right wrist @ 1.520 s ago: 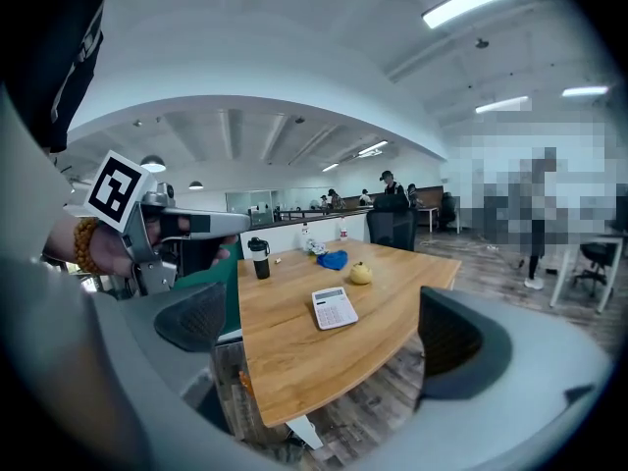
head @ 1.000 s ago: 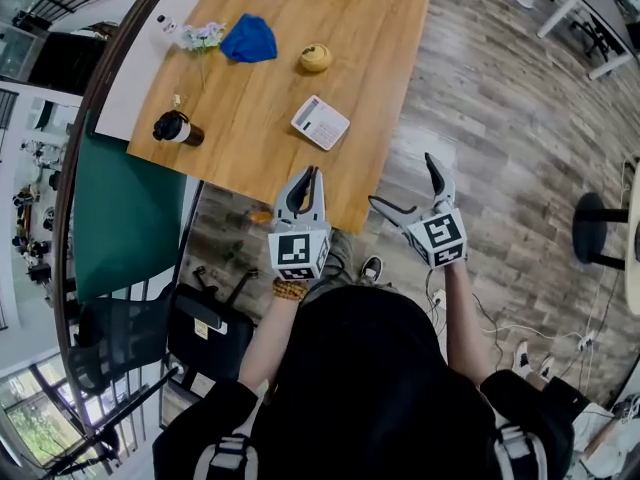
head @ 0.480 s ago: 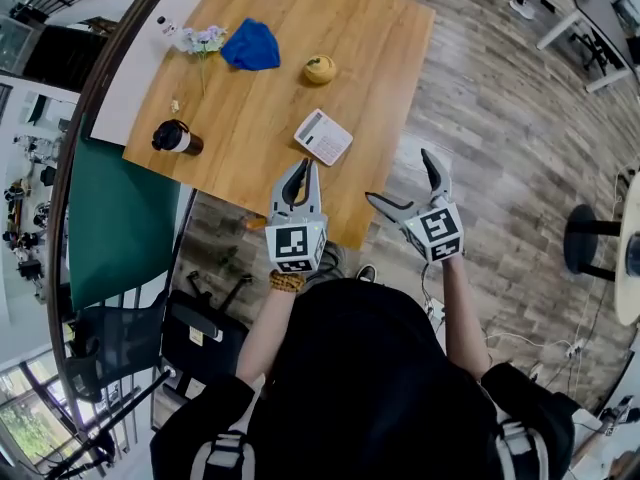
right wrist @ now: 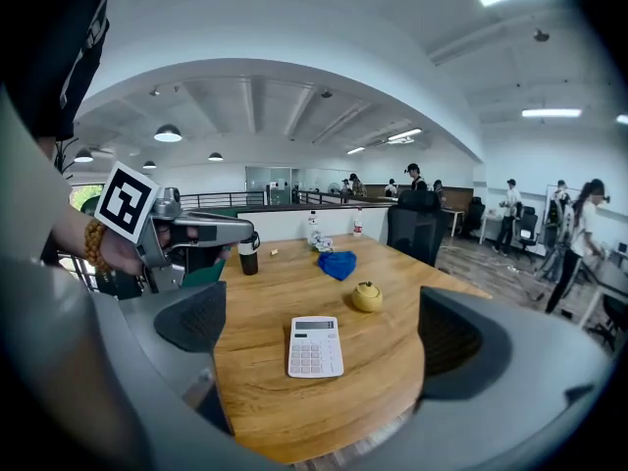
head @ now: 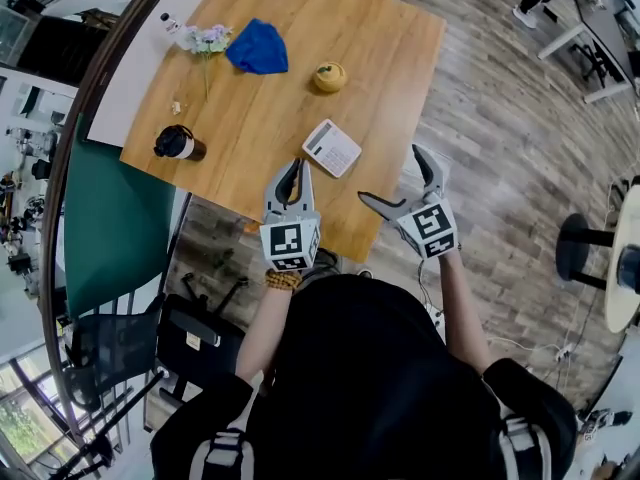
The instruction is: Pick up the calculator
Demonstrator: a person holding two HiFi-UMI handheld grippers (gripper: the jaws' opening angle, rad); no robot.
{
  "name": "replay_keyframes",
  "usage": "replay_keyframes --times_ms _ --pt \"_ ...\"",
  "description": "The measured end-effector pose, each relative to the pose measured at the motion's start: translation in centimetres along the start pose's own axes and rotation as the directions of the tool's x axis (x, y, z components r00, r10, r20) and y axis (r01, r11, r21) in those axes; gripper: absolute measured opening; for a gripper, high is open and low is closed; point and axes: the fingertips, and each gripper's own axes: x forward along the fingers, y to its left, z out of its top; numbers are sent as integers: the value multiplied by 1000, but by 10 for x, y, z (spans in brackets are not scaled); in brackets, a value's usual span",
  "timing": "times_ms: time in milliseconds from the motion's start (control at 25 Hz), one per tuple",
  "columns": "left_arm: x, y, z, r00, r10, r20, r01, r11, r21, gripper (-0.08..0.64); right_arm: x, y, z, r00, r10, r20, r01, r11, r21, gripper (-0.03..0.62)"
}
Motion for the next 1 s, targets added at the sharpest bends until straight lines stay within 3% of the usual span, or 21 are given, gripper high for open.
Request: replay_keyframes --times_ms 400,720,1000 --pt "34 50 -19 999 -10 -46 6 996 -88 41 56 6 20 998 10 -68 -13 999 -43 606" --pt "58 74 -33 996 -45 -80 40 997 -63 41 92 17 23 995 34 -95 -37 999 -33 606" --pt "76 98 -27 998 37 -50 -41 996 -80 41 110 5 1 986 88 -140 -88 996 4 606"
